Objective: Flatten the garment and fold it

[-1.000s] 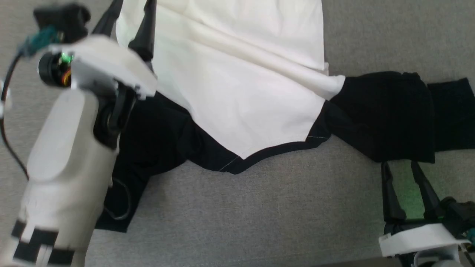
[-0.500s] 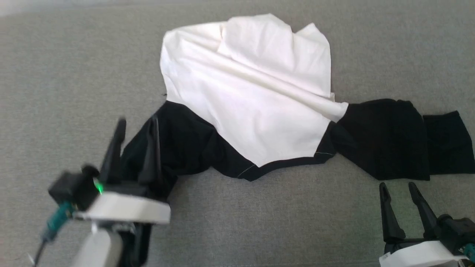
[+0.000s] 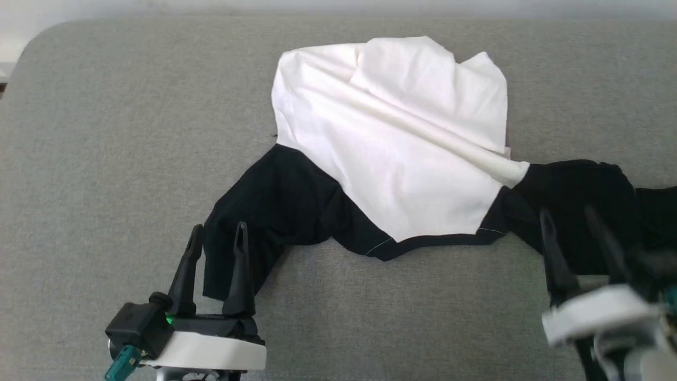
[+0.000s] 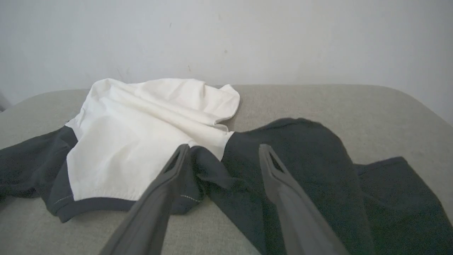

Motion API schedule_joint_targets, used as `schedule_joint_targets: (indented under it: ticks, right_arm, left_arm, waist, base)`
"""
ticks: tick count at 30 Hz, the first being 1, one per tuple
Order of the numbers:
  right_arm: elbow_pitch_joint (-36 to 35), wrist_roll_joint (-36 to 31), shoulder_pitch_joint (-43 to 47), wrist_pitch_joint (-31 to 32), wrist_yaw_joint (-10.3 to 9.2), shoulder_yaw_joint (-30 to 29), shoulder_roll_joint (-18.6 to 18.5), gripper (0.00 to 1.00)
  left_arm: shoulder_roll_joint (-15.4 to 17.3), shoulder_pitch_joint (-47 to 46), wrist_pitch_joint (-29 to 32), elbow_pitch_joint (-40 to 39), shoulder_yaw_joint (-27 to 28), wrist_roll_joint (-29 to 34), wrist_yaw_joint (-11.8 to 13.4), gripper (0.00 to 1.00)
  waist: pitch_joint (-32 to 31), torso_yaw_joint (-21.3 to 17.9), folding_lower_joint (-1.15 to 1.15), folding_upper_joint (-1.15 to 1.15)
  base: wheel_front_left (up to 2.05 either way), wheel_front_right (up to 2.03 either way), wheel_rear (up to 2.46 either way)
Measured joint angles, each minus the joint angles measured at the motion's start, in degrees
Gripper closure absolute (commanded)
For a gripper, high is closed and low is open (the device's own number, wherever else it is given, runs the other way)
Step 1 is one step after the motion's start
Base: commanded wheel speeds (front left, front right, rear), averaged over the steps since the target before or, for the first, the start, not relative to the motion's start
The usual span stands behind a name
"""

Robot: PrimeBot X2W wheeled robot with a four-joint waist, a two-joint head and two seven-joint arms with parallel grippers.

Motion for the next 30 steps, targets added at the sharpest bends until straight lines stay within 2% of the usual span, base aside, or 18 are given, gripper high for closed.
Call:
schedule_joint_targets:
  ticks: [3,6,7,12,16,23,30]
  right_arm:
    - [-1.86,-0.60,-6.71,6.72,0.00,-0.60,-0.19,0.00]
    - [-1.83,0.81,-13.39,14.81,0.00,-1.19,-2.24,0.00]
    - [-1.83,0.81,-13.39,14.81,0.00,-1.19,-2.24,0.00]
    - [3.07,3.10,-22.17,29.84,-0.01,-1.94,-6.21,0.00]
    - [8.06,3.57,-27.29,38.46,0.00,-2.37,-8.10,0.00]
    - [16.13,2.77,-33.54,47.29,0.00,-5.22,-6.81,0.00]
    - [20.91,-0.27,-36.27,48.75,0.00,-5.50,-6.08,0.00]
  left_arm:
    - [-1.14,-0.02,0.00,0.04,0.30,1.08,-0.97,0.00]
    - [-2.03,-0.08,-0.01,0.25,0.49,1.54,-1.87,0.00]
    - [-2.03,-0.08,-0.01,0.25,0.49,1.54,-1.87,0.00]
    - [-2.98,-1.37,-0.01,1.26,0.27,1.76,-3.45,0.00]
    - [-3.27,-2.37,0.00,1.91,-0.29,2.09,-4.43,0.00]
    - [-3.47,-4.10,0.00,2.78,-2.22,1.78,-5.38,0.00]
    - [-3.50,-5.73,0.00,3.67,-4.39,0.02,-5.21,0.00]
  waist:
    - [0.66,0.75,0.01,0.00]
    - [1.59,1.53,0.01,0.00]
    - [1.59,1.53,0.01,0.00]
    - [3.07,3.26,0.02,0.00]
    - [4.42,4.74,0.02,0.00]
    - [6.97,7.56,0.02,0.00]
    - [9.29,10.75,0.01,0.00]
  base:
    - [0.00,0.00,0.00]
    - [0.00,0.00,0.00]
    - [0.00,0.00,0.00]
    - [0.00,0.00,0.00]
    - [0.00,0.00,0.00]
    - [0.00,0.00,0.00]
    - [0.00,0.00,0.00]
